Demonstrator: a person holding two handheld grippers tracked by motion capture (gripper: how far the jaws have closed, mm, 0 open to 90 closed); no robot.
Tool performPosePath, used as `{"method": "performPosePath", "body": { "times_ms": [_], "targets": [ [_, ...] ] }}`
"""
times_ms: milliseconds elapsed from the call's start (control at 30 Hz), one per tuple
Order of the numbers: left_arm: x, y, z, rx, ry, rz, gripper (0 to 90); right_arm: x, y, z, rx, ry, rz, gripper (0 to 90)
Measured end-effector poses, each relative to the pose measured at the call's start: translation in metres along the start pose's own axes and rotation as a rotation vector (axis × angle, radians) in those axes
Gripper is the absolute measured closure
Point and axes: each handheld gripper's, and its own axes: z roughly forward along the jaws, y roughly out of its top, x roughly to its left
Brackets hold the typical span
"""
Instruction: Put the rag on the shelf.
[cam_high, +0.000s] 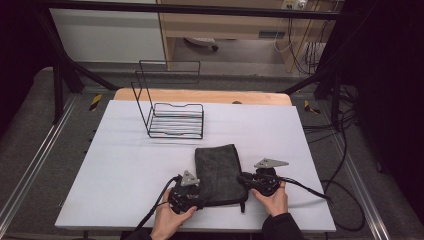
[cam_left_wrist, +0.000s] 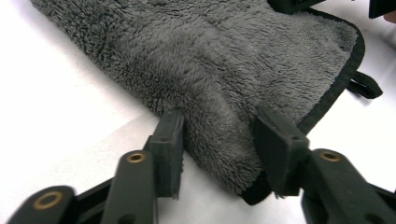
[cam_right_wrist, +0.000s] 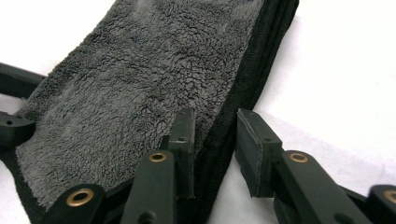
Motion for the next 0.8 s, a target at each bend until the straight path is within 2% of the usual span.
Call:
{"method": "performPosePath", "body": {
  "times_ms": [200, 333, 567, 667, 800],
  "targets": [
    [-0.003, 0.001, 0.000, 0.014, -0.006, -0.014, 69.7, 0.001, 0.000, 0.001, 0.009, 0.013, 0.022, 73.6],
    [0.001, 0.003, -0.002, 0.022, -0.018, -0.013, 78.2, 0.001, 0.001, 0.000, 0.012, 0.017, 0.036, 76.6],
    [0.008, 0.004, -0.011, 0.025, -0.038, -0.002, 81.6, 0.006, 0.004, 0.000, 0.019, 0.005, 0.022, 78.7],
    [0.011, 0.003, -0.018, 0.036, -0.027, 0.023, 81.9, 0.009, 0.004, 0.002, 0.021, 0.020, 0.028, 79.0],
    [0.017, -0.001, -0.030, 0.039, -0.016, 0.049, 81.9, 0.015, 0.003, 0.007, 0.013, 0.062, 0.049, 78.9]
  ]
}}
